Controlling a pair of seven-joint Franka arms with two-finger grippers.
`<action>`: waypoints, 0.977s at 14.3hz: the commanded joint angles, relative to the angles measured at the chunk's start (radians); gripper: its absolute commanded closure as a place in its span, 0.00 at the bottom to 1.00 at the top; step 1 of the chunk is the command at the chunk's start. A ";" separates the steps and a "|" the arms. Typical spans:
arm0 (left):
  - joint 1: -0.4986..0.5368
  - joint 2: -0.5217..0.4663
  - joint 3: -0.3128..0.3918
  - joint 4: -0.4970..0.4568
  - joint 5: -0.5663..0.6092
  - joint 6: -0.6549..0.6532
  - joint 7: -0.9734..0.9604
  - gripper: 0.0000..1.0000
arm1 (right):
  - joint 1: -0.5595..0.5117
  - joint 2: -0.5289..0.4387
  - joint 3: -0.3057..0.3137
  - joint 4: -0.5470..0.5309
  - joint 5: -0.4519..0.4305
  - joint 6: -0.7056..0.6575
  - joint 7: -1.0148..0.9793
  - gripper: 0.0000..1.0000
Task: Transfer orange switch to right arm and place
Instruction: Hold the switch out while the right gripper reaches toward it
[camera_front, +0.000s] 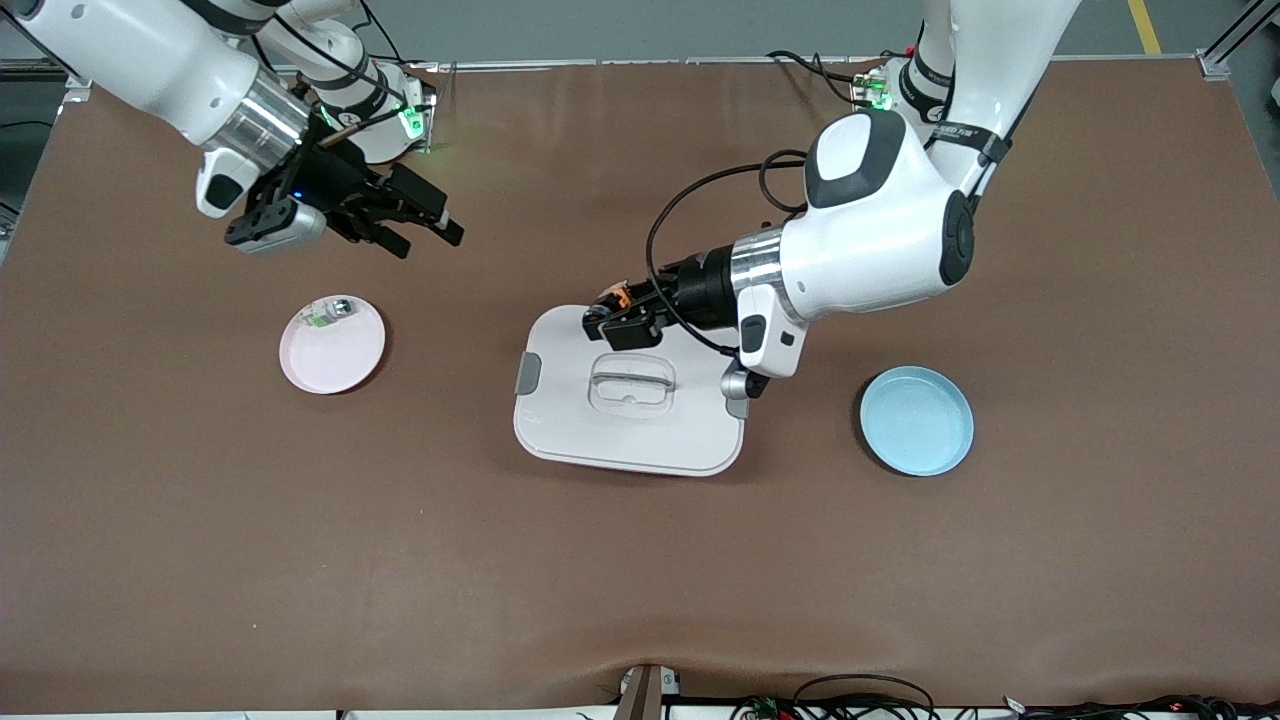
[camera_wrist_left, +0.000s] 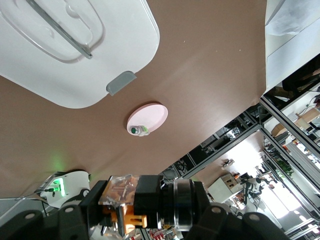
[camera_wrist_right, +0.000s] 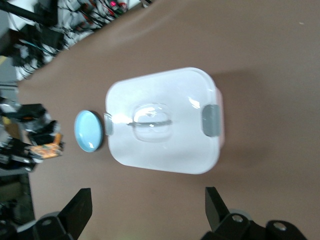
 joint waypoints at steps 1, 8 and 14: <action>-0.047 0.017 0.004 0.027 -0.019 0.051 -0.070 1.00 | 0.098 -0.036 -0.009 -0.073 0.084 0.186 0.047 0.00; -0.110 0.042 0.007 0.027 -0.017 0.099 -0.166 1.00 | 0.164 -0.001 0.000 -0.070 0.080 0.306 0.124 0.00; -0.126 0.043 0.004 0.029 -0.017 0.099 -0.179 1.00 | 0.164 0.083 -0.001 -0.050 0.077 0.298 0.142 0.00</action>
